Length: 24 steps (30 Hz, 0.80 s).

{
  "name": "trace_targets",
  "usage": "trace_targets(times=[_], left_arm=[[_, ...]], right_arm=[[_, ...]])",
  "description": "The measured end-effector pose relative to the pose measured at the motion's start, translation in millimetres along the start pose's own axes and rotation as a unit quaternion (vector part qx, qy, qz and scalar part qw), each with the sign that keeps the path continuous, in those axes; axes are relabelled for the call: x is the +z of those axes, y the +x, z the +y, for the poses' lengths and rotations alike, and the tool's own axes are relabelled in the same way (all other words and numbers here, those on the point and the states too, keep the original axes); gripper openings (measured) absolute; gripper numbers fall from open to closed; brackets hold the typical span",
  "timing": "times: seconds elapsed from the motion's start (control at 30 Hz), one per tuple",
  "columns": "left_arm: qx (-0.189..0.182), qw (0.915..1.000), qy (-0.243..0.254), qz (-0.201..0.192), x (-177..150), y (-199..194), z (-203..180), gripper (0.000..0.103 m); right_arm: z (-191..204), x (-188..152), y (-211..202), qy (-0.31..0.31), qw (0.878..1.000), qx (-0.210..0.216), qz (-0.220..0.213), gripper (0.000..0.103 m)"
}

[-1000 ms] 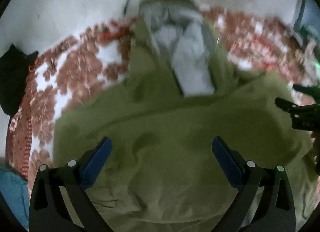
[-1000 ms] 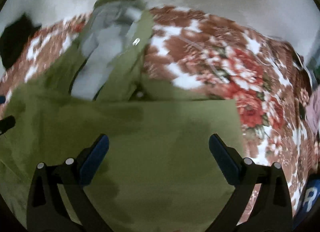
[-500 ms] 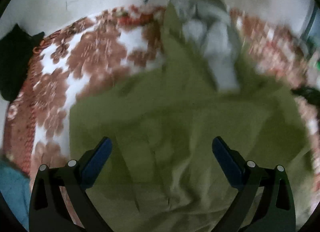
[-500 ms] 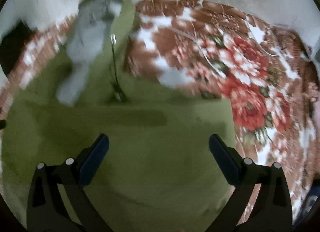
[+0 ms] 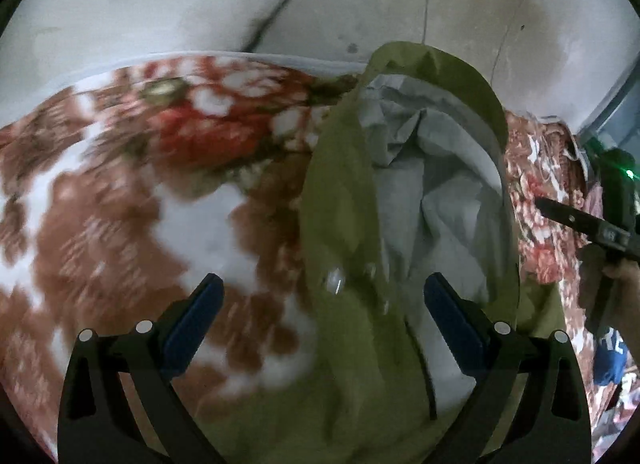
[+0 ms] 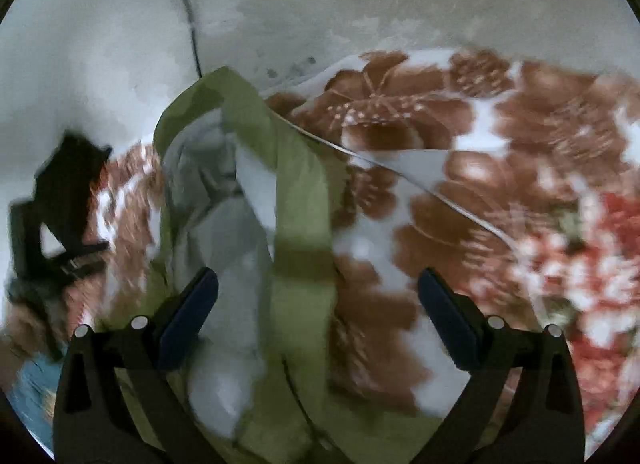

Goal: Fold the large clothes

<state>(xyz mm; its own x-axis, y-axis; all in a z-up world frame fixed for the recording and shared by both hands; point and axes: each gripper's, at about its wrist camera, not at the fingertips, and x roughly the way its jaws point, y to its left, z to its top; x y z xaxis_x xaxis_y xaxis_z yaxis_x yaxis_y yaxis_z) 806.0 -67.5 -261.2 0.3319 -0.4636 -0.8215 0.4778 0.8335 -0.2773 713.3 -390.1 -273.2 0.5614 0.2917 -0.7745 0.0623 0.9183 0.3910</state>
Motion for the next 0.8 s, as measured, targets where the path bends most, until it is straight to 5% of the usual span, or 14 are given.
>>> trace_targets(times=[0.07, 0.1, 0.13, 0.37, 0.47, 0.53, 0.57, 0.63, 0.8], left_arm=[[-0.030, 0.9994, -0.018, 0.001, 17, 20, 7, 0.093], [-0.043, 0.9988, -0.025, 0.004, 25, 29, 12, 0.077], [-0.041, 0.9987, -0.031, 0.001, 32, 35, 16, 0.072], [-0.082, 0.9949, -0.057, 0.016, 58, 69, 35, 0.083], [-0.102, 0.9922, -0.047, 0.053, 58, 92, 31, 0.077], [-0.111, 0.9905, -0.038, 0.071, 55, 104, 28, 0.050], [-0.113, 0.9901, -0.028, 0.078, 53, 109, 23, 0.045], [-0.120, 0.9893, -0.016, 0.081, 51, 111, 15, 0.019], [-0.168, 0.9847, 0.036, 0.031, 44, 65, -14, 0.010]], right_arm=[[-7, 15, 23, 0.027, 0.999, 0.026, 0.015, 0.079], [-9, 18, 30, 0.030, 0.999, 0.033, 0.021, 0.074], [-11, 23, 39, 0.035, 0.998, 0.044, 0.027, 0.074], [-12, 30, 79, 0.025, 0.994, 0.089, 0.058, 0.073], [-5, 33, 91, 0.000, 0.993, 0.105, 0.060, 0.047], [0, 32, 103, -0.016, 0.993, 0.092, 0.074, 0.022], [2, 30, 106, -0.022, 0.993, 0.087, 0.079, 0.015], [10, 26, 107, -0.051, 0.993, 0.078, 0.075, 0.007], [32, 20, 68, -0.118, 0.991, 0.063, 0.023, 0.004]])
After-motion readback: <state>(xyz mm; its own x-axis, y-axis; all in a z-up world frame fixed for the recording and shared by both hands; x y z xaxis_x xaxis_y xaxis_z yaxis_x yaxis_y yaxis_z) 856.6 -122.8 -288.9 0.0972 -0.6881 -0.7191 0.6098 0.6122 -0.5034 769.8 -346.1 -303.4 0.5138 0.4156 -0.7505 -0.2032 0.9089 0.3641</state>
